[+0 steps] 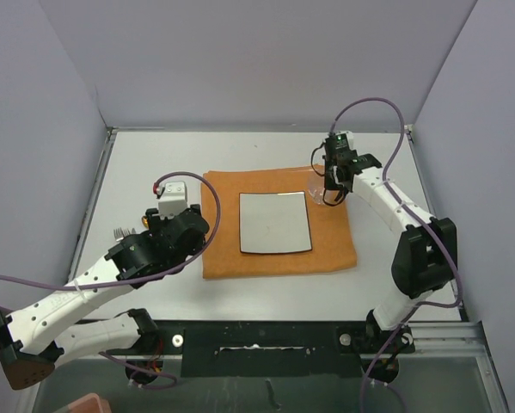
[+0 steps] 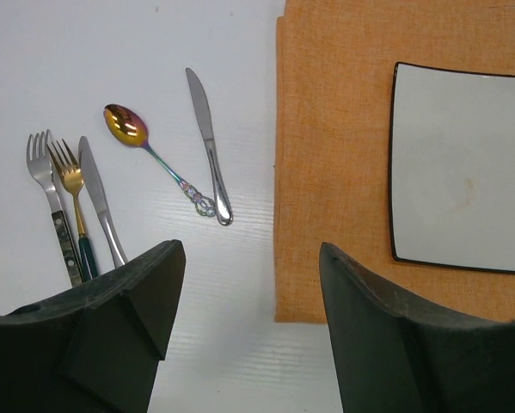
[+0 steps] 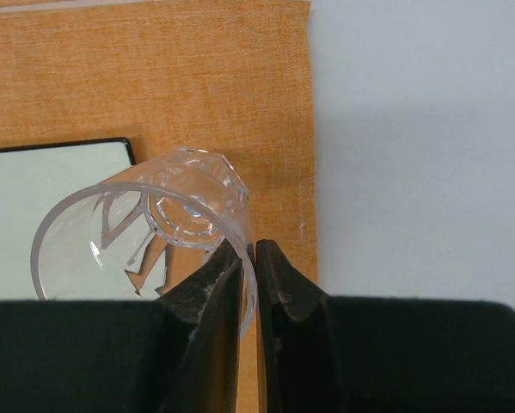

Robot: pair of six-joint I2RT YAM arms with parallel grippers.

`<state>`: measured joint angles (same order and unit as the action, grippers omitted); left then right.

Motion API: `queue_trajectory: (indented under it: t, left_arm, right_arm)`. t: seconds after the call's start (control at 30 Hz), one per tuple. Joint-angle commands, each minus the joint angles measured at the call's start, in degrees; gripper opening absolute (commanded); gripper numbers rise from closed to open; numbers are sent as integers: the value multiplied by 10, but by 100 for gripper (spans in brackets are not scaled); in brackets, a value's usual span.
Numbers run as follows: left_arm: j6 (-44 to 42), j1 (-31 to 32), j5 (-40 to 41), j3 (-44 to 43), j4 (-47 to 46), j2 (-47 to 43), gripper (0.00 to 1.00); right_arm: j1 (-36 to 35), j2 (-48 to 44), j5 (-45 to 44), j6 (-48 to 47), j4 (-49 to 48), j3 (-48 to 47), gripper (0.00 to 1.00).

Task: Set the dinner table for one person
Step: Place the cup on the napkin.

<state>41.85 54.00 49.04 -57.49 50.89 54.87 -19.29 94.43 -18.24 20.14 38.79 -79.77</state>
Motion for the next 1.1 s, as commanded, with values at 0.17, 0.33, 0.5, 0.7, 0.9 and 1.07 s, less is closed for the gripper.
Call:
queue_trajectory:
  t: [0.17,0.33,0.5,0.7,0.9,1.07]
  left_arm:
    - [-5,7,-19,-9,-31,2,62]
    - [-22,8,-22,-4,-40,-3,62]
    - [-28,8,-23,-6,-39,-13,62]
    - [-33,8,-23,-6,-42,-20,62]
    - [-27,8,-21,-11,-33,-28,62]
    - [-20,8,-20,-12,-22,-40,62]
  right_arm:
    - [49,72,-6,16,-58,-87,0]
    - [59,117,0,20,-51,-130,0]
    - [71,141,5,29,-59,-135,0]
    - [70,137,9,41,-82,-85,0]
    - [70,141,7,44,-93,-43,0]
    - [72,158,5,41,-98,-46,0]
